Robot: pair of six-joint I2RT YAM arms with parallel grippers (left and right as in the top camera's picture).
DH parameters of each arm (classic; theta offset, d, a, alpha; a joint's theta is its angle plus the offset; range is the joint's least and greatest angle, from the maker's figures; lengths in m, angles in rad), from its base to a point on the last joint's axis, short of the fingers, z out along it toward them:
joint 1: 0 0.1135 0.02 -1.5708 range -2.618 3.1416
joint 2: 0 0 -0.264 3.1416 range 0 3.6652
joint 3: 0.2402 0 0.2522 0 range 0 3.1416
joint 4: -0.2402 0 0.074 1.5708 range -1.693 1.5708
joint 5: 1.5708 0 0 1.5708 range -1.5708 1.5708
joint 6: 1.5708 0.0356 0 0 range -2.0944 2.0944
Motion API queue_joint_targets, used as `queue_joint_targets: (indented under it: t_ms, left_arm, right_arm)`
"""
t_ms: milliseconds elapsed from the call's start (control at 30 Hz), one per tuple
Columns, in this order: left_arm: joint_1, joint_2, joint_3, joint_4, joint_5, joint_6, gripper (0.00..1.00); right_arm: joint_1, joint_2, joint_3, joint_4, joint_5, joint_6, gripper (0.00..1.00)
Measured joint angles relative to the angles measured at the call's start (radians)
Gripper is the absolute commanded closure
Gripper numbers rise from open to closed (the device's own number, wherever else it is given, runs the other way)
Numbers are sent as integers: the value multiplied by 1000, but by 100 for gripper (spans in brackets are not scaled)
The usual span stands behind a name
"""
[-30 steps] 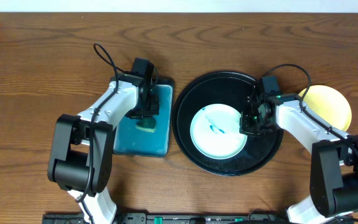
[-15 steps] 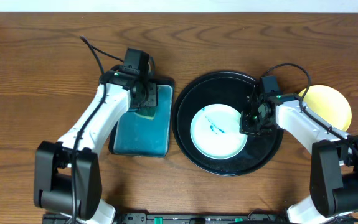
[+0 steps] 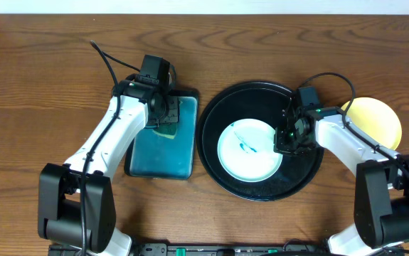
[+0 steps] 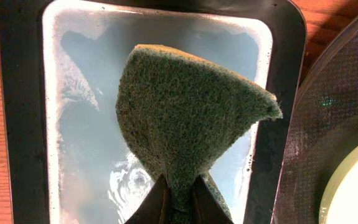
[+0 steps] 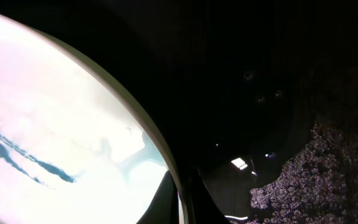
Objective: Clean dirty plates on tray and stack at the side
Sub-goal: 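Lift the sponge from the blue basin and dip it with the left gripper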
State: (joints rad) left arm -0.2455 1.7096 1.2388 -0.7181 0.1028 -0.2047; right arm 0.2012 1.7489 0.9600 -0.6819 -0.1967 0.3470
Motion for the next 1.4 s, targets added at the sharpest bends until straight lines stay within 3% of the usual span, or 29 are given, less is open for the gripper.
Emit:
queue_joint_targets:
  t_ms: [133, 333, 567, 733, 1100, 1400]
  left_arm:
    - [11, 0, 0, 2, 36, 8, 93]
    - [100, 0, 0, 40, 252, 83, 92]
    - [254, 0, -1, 14, 613, 283, 92]
    - [330, 0, -25, -57, 770, 429, 92]
    - [443, 0, -34, -154, 961, 652, 92]
    - [465, 0, -34, -169, 999, 710, 92]
  right_arm:
    - [0, 0, 0, 0, 0, 0, 99]
    - [0, 0, 0, 0, 1, 0, 99]
    - [0, 0, 0, 1, 1, 0, 99]
    - [0, 0, 0, 1, 2, 0, 99]
    - [0, 0, 0, 1, 2, 0, 99]
    - [0, 0, 0, 0, 2, 0, 99]
